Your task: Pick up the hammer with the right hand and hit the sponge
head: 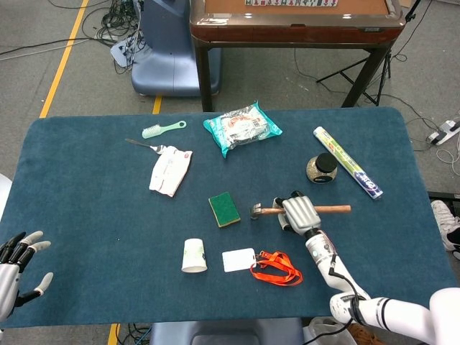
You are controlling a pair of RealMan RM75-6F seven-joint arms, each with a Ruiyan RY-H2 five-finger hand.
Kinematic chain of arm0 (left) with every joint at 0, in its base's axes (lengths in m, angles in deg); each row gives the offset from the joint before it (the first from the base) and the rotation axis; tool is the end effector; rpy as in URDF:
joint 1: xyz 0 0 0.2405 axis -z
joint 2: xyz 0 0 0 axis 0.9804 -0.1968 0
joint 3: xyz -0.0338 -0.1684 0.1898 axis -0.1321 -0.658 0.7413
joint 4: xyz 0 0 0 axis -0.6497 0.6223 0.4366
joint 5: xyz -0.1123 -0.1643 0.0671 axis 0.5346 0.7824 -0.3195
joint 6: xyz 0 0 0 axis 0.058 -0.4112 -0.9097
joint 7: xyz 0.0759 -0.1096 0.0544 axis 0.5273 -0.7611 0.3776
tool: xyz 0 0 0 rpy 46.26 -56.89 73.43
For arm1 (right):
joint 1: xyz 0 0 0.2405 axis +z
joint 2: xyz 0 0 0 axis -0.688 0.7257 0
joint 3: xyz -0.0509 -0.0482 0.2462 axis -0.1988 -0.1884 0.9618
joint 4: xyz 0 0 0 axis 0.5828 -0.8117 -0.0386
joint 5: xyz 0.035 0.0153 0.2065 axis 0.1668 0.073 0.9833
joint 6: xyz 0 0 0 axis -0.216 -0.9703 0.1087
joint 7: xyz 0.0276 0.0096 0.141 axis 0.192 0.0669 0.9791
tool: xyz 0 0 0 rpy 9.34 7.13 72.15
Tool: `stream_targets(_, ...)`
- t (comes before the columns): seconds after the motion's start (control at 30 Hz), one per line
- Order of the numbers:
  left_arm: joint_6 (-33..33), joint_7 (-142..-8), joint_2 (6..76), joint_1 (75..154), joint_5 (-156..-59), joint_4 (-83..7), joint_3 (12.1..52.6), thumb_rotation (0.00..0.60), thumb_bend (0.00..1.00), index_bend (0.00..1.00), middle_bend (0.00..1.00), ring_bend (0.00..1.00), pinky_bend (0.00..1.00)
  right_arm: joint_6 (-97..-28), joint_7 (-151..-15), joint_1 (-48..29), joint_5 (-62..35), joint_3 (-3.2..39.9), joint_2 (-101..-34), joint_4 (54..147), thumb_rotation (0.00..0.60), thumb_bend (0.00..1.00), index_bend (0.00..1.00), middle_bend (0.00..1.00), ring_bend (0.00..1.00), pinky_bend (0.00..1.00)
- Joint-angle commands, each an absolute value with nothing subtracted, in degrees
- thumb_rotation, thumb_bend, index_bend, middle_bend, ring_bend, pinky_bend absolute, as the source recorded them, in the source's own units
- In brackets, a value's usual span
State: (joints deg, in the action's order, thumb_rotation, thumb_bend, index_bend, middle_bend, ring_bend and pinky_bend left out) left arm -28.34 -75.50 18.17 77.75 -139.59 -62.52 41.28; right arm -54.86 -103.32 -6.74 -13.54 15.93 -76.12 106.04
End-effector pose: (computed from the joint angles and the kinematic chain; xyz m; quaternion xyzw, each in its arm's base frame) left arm -0.2956 0.1365 0.1745 -0.5941 -0.3771 -0.4094 0.5807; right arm -0.1962 -0.3246 -0.0308 0.7180 -0.4238 0.3336 0.4399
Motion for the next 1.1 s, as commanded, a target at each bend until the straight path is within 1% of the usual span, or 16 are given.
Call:
stream_targets(0.03, -28.3, -75.4, 18.2, 77.8, -139.6, -62.5, 41.3, 0.6, 0.25, 0.27, 0.17, 0.08, 0.13, -54.7, -103.1, -6.8, -13.6, 16.0, -75.7, 106.4, 0.6, 0.62, 0.77, 0.75, 0.54, 0.34)
stream_targets(0.1, -28.3, -75.4, 18.2, 77.8, -139.6, -62.5, 41.3, 0.6, 0.25, 0.27, 0.17, 0.08, 0.13, -54.5, -102.9, -6.9, -13.6, 16.1, -75.4, 106.5, 0.6, 0.63, 0.78, 0.76, 0.56, 0.39)
stream_targets(0.2, -28.3, -75.4, 18.2, 77.8, -139.6, -62.5, 41.3, 0.6, 0.25, 0.28, 0.17, 0.08, 0.13, -54.4, -102.3, -7.0, -13.8, 16.2, -75.1, 106.7, 0.6, 0.64, 0.79, 0.77, 0.58, 0.45)
stream_targets(0.33, -28.4, -75.5, 18.2, 77.8, -139.6, -62.5, 41.2, 0.6, 0.25, 0.28, 0.17, 0.08, 0.13, -54.3, -101.2, -7.1, -14.5, 16.4, -74.8, 106.9, 0.6, 0.65, 0.79, 0.78, 0.61, 0.57)
stream_targets(0.47, -28.4, -75.5, 18.2, 77.7, -139.5, -62.5, 41.2, 0.6, 0.25, 0.28, 0.17, 0.08, 0.13, -54.3, -99.9, -7.2, -15.2, 16.6, -74.4, 107.2, 0.6, 0.66, 0.8, 0.8, 0.64, 0.63)
stream_targets(0.77, -28.4, -75.4, 18.3, 77.8, -139.6, -62.4, 41.2, 0.6, 0.25, 0.27, 0.17, 0.08, 0.13, -54.6, -96.4, -7.5, -16.8, 17.5, -73.2, 109.0, 0.6, 0.68, 0.84, 0.83, 0.69, 0.72)
stream_targets(1.1, -28.0, -74.8, 18.4, 77.9, -139.6, -62.5, 41.3, 0.6, 0.25, 0.27, 0.17, 0.08, 0.13, -54.6, -89.5, -7.4, -18.9, 19.3, -73.1, 110.4, 0.6, 0.7, 0.87, 0.86, 0.73, 0.76)
